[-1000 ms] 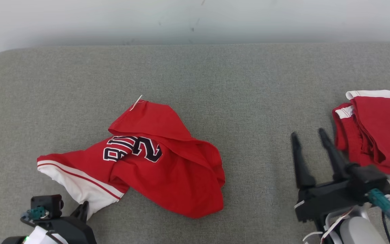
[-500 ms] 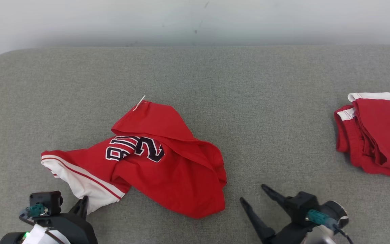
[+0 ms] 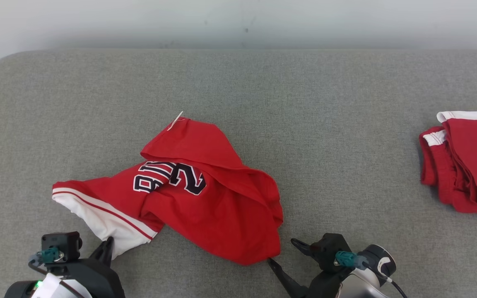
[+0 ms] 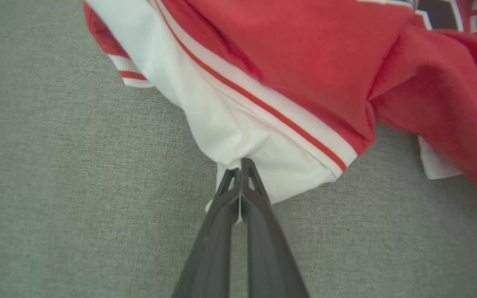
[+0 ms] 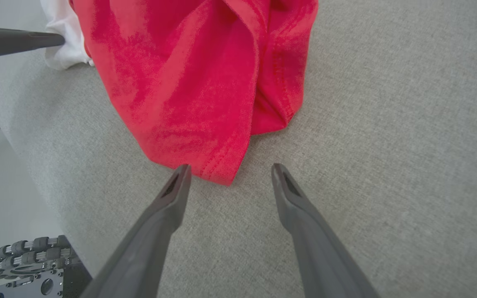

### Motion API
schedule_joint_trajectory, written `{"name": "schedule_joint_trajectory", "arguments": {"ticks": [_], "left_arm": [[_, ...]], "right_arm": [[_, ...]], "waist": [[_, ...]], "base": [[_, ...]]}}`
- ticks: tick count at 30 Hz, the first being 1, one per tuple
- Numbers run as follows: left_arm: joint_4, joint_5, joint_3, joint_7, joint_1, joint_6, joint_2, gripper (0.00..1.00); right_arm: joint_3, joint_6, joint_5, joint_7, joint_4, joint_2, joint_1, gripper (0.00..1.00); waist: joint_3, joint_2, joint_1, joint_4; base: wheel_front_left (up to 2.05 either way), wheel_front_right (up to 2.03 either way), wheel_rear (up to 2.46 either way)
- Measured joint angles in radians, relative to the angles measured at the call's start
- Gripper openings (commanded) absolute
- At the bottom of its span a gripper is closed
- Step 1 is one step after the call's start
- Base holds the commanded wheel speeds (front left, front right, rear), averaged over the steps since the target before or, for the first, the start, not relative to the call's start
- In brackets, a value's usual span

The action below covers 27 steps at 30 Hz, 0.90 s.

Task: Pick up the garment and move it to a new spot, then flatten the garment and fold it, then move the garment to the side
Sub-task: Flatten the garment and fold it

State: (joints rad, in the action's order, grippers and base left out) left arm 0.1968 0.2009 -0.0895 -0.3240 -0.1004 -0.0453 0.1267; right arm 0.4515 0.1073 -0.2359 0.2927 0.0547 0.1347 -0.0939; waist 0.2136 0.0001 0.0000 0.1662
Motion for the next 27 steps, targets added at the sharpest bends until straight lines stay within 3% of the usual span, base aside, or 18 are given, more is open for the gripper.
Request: {"name": "schedule_joint_trajectory", "arguments": {"ticks": [10,12,13,23,27], "left_arm": [[0.012,0.001,0.0,0.009,-0.008,-0.001,0.001,0.0],[0.014,0.001,0.0,0.009,-0.009,-0.001,0.001,0.0],[0.016,0.001,0.0,0.009,-0.01,-0.007,0.001,0.0],[0.017,0.002,0.003,0.041,-0.023,-0.008,0.003,0.0],[0.004,0.001,0.004,0.062,-0.036,-0.007,0.004,0.0]], "right_arm": [[0.004,0.003,-0.027,0.049,0.04,-0.008,-0.04,1.0],[0.008,0.004,-0.037,0.052,0.044,-0.013,-0.047,0.38],[0.01,0.007,-0.039,0.055,0.048,-0.015,-0.05,0.0],[-0.051,0.005,-0.056,0.038,0.026,-0.004,-0.07,0.0],[-0.139,-0.034,-0.057,0.01,-0.012,0.042,-0.077,0.0]], "waist": [[0.005,0.0,0.0,0.007],[0.005,0.0,0.0,0.008],[0.006,0.0,0.0,0.009],[0.008,0.0,0.0,0.011],[0.005,0.0,0.0,0.007]], "base": [[0.0,0.0,0.0],[0.0,0.0,0.0],[0.0,0.0,0.0],[0.0,0.0,0.0],[0.0,0.0,0.0]]}}
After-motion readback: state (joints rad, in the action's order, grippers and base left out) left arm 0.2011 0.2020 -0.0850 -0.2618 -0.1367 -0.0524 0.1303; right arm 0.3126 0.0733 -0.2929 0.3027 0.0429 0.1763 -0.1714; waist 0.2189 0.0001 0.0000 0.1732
